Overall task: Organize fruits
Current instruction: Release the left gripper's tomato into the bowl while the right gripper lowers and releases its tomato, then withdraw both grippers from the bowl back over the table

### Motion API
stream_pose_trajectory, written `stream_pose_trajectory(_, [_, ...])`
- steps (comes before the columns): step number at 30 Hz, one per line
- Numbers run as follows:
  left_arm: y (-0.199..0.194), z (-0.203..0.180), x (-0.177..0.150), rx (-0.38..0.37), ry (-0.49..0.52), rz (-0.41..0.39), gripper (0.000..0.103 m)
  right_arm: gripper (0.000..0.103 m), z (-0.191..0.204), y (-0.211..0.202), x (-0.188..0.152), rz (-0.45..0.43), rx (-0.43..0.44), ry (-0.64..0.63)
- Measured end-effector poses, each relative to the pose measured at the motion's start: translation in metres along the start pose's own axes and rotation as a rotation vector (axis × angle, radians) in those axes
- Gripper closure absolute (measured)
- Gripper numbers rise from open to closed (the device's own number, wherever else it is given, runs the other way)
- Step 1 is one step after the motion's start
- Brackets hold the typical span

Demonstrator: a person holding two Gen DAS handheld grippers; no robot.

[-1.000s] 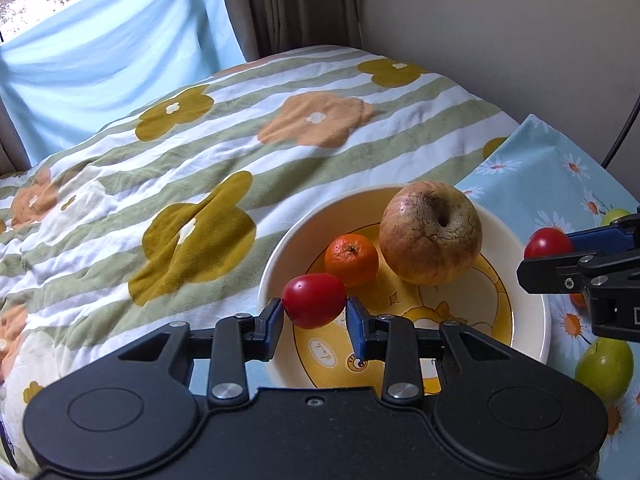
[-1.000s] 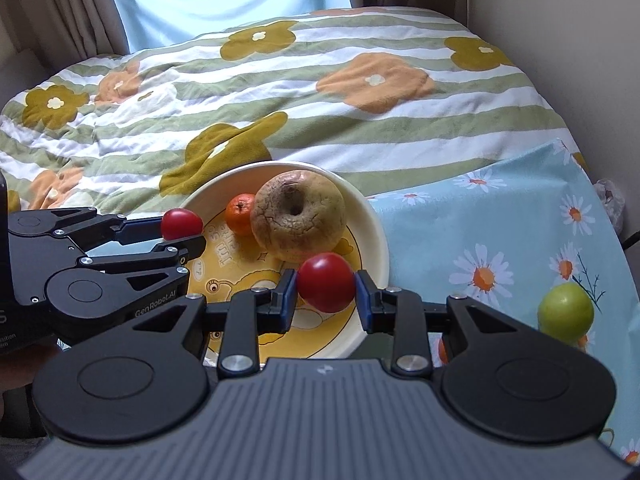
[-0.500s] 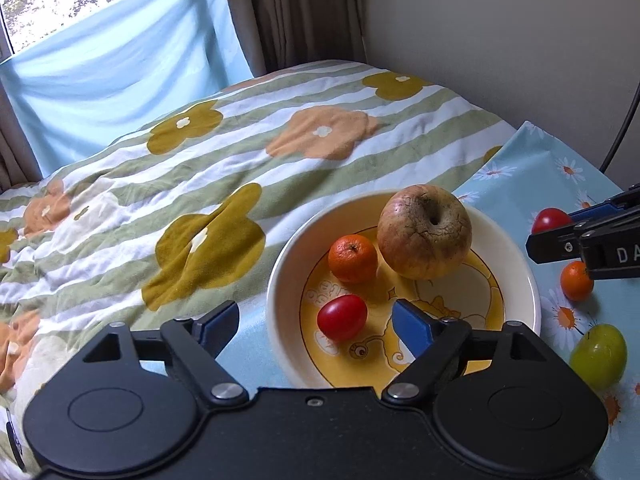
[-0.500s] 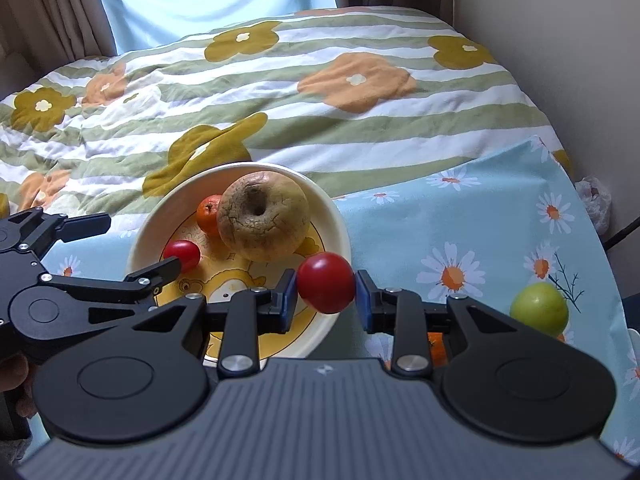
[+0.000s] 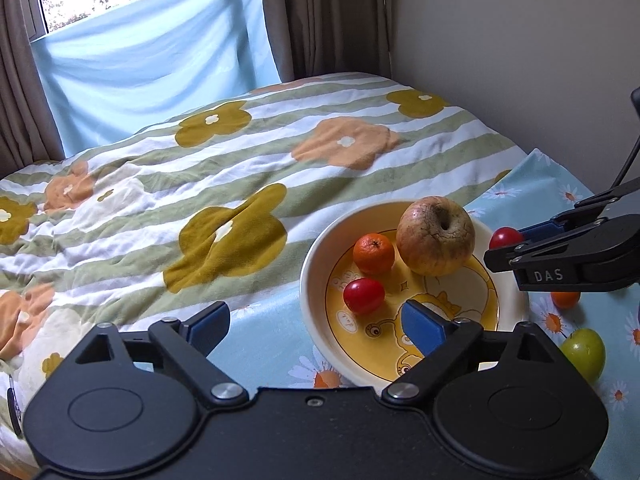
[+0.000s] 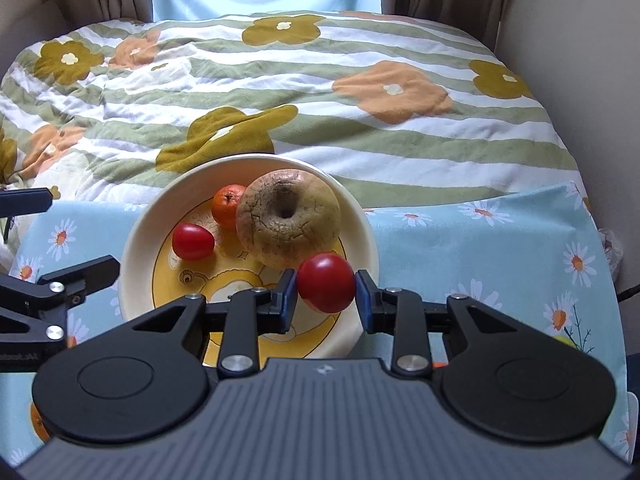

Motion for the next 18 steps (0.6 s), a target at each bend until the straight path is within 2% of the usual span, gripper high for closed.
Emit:
stream_pose_trajectory(7, [-0.004, 0.001, -0.004, 0.002, -0.022, -0.003, 0.008, 0.055, 0.002, 0.012, -0.006, -0.010, -0.011, -0.046])
stream_pose_trajectory(8, [-0.004, 0.001, -0.004, 0.004, -0.021, -0.004, 0.008, 0.050, 0.003, 0.012, -0.005, -0.020, -0.010, -0.053])
stream_pose_trajectory(10, [-0.004, 0.001, -0.004, 0.004, -0.021, -0.003, 0.008, 0.020, 0.004, 0.011, -0.004, -0.039, -0.019, -0.065])
stream_pose_trajectory(12, [-0.005, 0.002, -0.004, 0.001, -0.026, -0.004, 0.008, 0.003, 0.003, 0.008, -0.002, -0.062, -0.035, -0.073])
stream_pose_trajectory(13, [-0.006, 0.003, -0.004, -0.002, -0.028, -0.005, 0.008, 0.000, 0.002, 0.006, -0.001, -0.070, -0.038, -0.077])
stream_pose_trajectory(18, [-0.010, 0.002, 0.000, -0.005, -0.037, -0.014, 0.008, 0.000, -0.005, -0.001, 0.000, -0.076, -0.048, -0.062])
Point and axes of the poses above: each gripper's, at about its wrist camera, not at the fingertips, and y roughly the way its jaws point, z to its left, x to its top, the point moved 9 cm from there along y, roughly the way its jaws point, and after that the axes turned 11 degrees about -z, right-handed, at the moved point
